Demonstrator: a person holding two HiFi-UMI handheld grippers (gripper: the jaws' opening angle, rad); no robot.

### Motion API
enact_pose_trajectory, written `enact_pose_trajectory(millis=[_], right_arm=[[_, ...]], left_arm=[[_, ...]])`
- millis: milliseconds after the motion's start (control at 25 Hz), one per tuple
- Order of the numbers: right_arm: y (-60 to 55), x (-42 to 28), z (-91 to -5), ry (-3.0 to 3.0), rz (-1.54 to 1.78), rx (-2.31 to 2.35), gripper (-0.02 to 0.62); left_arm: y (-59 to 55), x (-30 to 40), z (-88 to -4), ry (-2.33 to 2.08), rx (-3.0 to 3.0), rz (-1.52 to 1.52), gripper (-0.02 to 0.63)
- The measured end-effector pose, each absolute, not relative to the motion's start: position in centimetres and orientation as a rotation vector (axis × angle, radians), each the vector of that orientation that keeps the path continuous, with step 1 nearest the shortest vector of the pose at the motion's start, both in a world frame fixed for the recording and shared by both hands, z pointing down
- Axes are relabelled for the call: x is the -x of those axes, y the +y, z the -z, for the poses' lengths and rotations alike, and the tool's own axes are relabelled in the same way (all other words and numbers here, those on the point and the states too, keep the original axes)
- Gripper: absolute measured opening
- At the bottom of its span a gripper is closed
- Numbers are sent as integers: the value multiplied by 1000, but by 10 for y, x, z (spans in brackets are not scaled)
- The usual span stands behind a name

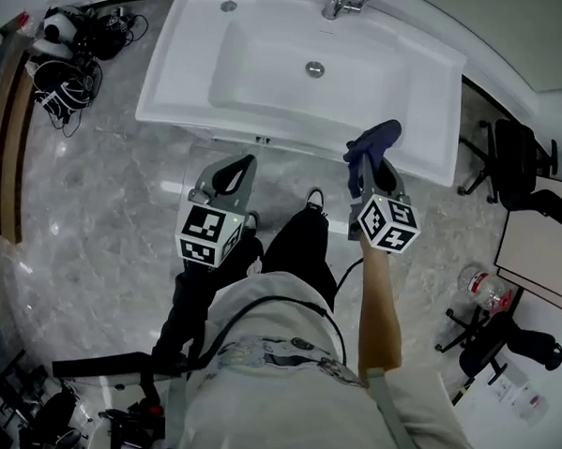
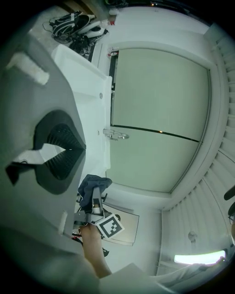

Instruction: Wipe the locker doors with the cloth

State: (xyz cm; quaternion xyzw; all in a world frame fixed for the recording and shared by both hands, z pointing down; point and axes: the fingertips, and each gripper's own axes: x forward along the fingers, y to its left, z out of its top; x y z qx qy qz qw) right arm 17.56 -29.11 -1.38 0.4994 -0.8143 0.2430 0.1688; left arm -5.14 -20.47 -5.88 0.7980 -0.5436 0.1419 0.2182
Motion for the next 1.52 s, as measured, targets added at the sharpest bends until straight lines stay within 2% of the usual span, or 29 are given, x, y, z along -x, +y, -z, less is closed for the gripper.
enact_pose_trajectory(millis=[240, 480, 920, 1160, 1520], right_arm=[[-232, -88, 28, -2399, -646, -1290, 86], [-195, -47, 28, -2502, -640, -1172, 87], [-129, 46, -23, -2660, -440, -947, 87], [-141, 100, -90, -2745, -251, -923, 86], [-127, 230, -234, -2806, 353, -770, 86]], left_arm=[[-157, 115, 67, -1606, -2130, -343, 2], [-109, 133, 62, -1698, -2069, -336, 2], [-15, 210, -7, -1883, -1853, -314, 2], [-24, 250, -89, -1891, -1910, -306, 2], [-11, 309, -257, -1981, -1963, -151, 2]])
